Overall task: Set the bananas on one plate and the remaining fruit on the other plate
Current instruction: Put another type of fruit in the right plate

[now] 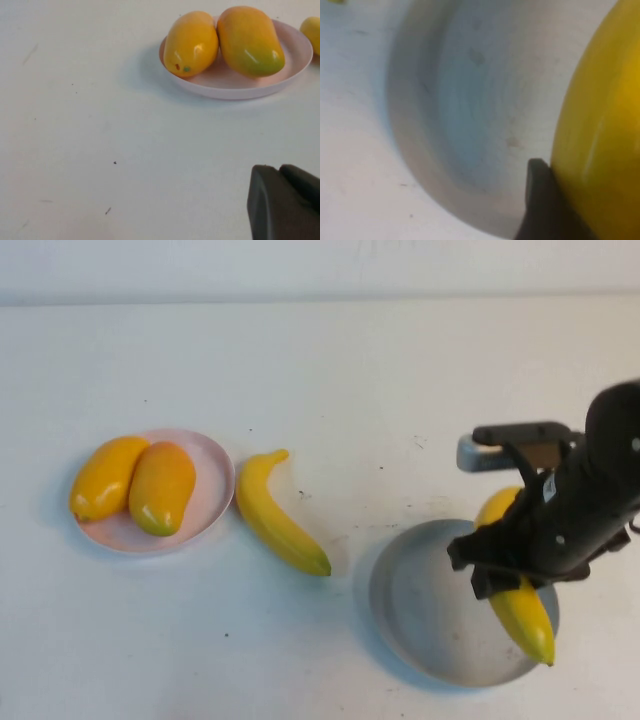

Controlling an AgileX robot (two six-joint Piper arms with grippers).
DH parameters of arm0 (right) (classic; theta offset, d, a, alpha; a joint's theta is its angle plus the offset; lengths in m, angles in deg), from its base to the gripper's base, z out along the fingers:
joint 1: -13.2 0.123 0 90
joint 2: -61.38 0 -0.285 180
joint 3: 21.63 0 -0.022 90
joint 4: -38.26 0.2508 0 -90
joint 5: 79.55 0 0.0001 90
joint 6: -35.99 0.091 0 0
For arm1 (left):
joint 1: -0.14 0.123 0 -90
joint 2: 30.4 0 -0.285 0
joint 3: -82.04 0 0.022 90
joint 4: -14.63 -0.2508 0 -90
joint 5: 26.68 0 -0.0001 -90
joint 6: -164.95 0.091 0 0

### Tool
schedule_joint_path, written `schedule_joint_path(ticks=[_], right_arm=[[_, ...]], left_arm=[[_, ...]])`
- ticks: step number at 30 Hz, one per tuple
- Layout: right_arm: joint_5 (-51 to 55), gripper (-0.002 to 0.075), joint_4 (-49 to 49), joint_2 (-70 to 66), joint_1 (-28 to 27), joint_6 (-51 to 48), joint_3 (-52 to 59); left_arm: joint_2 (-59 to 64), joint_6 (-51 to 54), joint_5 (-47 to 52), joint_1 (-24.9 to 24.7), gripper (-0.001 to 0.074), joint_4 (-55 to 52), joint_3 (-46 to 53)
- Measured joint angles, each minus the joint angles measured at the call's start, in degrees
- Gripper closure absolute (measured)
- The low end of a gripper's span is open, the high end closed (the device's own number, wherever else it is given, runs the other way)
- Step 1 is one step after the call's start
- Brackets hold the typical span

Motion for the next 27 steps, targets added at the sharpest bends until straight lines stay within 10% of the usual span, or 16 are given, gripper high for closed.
schedule_joint_path(ticks=[27], right_arm=[[4.33, 0.0294, 3.15, -7.37, 2.52, -5.08, -6.46]], left_arm=[[0.0, 0.0, 0.0, 0.0, 0.0739, 0.0, 0.0]])
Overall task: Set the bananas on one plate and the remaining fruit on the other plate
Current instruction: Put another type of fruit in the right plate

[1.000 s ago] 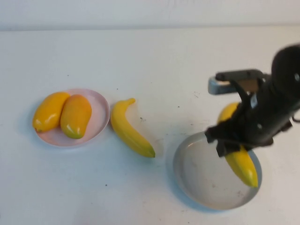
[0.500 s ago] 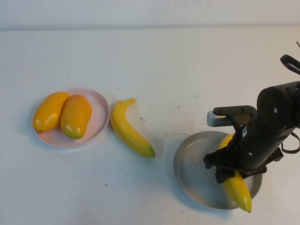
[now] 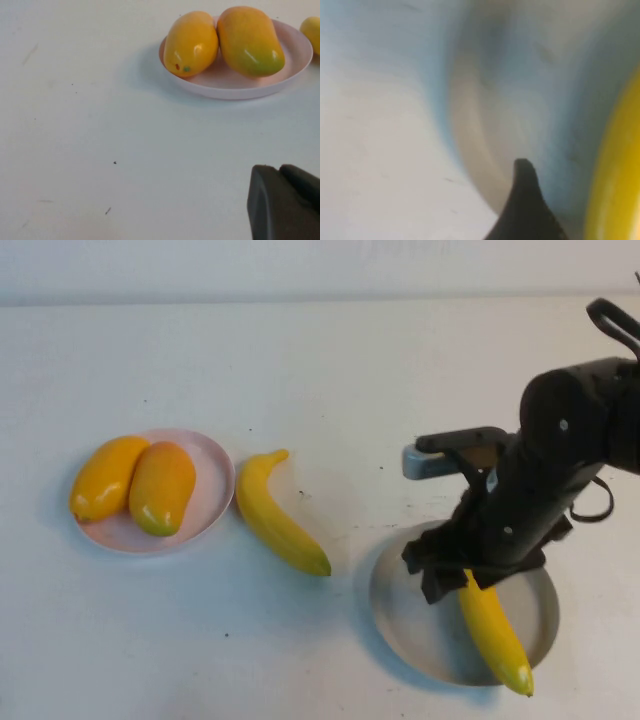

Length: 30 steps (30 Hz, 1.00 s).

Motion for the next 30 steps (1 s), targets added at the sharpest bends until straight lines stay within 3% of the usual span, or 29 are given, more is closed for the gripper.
schedule_joint_path(ticks=[6, 14, 23, 30], right_arm=[[-0.05, 0.0293, 2.03, -4.04, 5.3, -8.91, -12.68], [2.75, 0.0293, 4.52, -22.19, 9.35, -23.18, -33.52], [10.19, 0.0293, 1.47, -36.29, 9.57, -24.46, -52.96], [11.6, 0.0293, -0.34, -40.39, 9.57, -24.49, -56.83]], left_arm=[[0.0, 0.0, 0.0, 0.0, 0.0739, 0.0, 0.0], [0.0, 0.0, 0.0, 0.0, 0.0739, 0.0, 0.0], [0.0, 0.0, 0.0, 0.0, 0.0739, 0.0, 0.0], [0.0, 0.0, 0.0, 0.0, 0.0739, 0.0, 0.0]])
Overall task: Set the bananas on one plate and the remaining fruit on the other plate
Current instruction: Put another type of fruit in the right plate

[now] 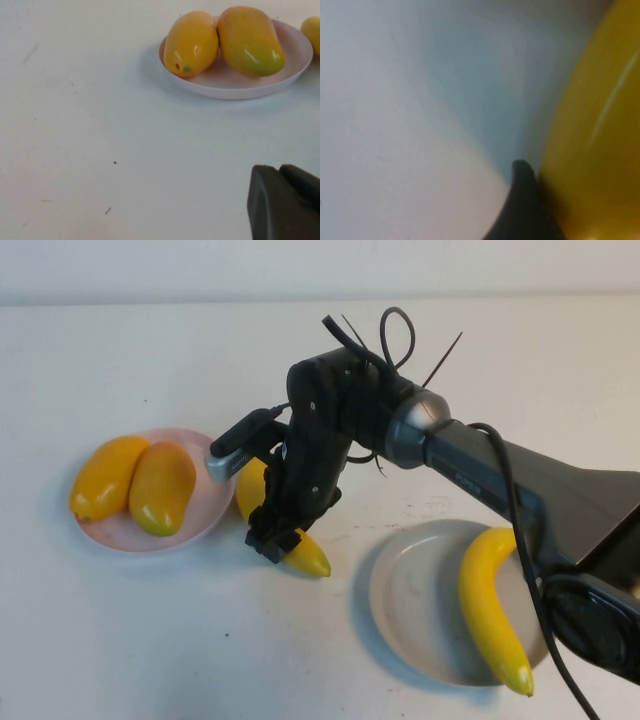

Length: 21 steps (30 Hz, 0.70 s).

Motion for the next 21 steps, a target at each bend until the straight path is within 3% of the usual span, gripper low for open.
schedule_joint_path(ticks=[4, 10, 16, 21], right_arm=[[0.0, 0.0311, -0.28, -0.24, 0.0, -0.1, -0.23], [0.0, 0.0421, -0.4, -0.41, 0.0, 6.2, -0.46], [0.76, 0.0421, -1.92, 2.07, 0.52, 16.45, -0.25], [0.99, 0.0421, -6.18, 12.71, 0.66, 24.31, 4.52]], left_arm=[[0.0, 0.0, 0.0, 0.0, 0.0739, 0.0, 0.0], [0.0, 0.0, 0.0, 0.0, 0.0739, 0.0, 0.0], [0.0, 0.0, 0.0, 0.0, 0.0739, 0.0, 0.0], [0.0, 0.0, 0.0, 0.0, 0.0739, 0.0, 0.0]])
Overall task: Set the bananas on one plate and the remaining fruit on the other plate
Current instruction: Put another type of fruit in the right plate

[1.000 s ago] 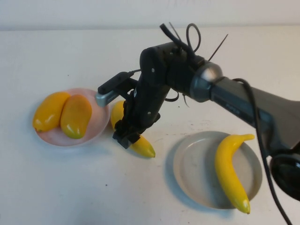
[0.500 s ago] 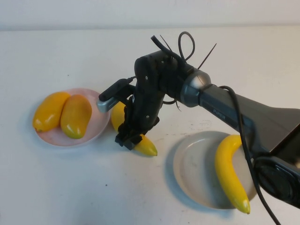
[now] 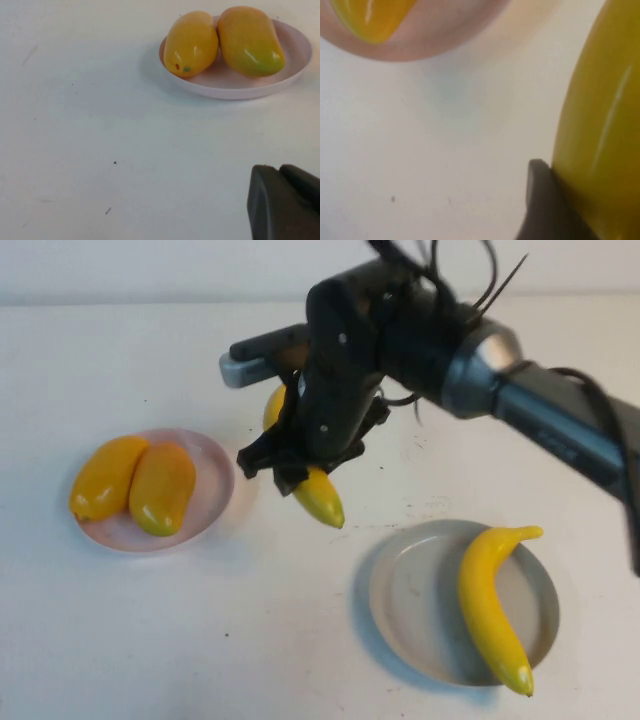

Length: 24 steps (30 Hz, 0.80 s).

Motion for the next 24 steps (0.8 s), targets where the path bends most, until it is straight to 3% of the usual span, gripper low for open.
schedule_joint_path(ticks=[8, 15, 24], right_arm=[[-0.52, 0.0421, -5.82, 20.71, 0.0, 12.48, 26.04], [-12.85, 0.0421, -4.11, 29.99, 0.0, 19.8, 49.69], [-17.73, 0.0403, 1.37, 27.82, -0.72, 20.6, 54.31]], left_arm=[[0.0, 0.0, 0.0, 0.0, 0.0739, 0.0, 0.0], [0.0, 0.0, 0.0, 0.0, 0.0739, 0.0, 0.0], [0.0, 0.0, 0.0, 0.0, 0.0739, 0.0, 0.0]])
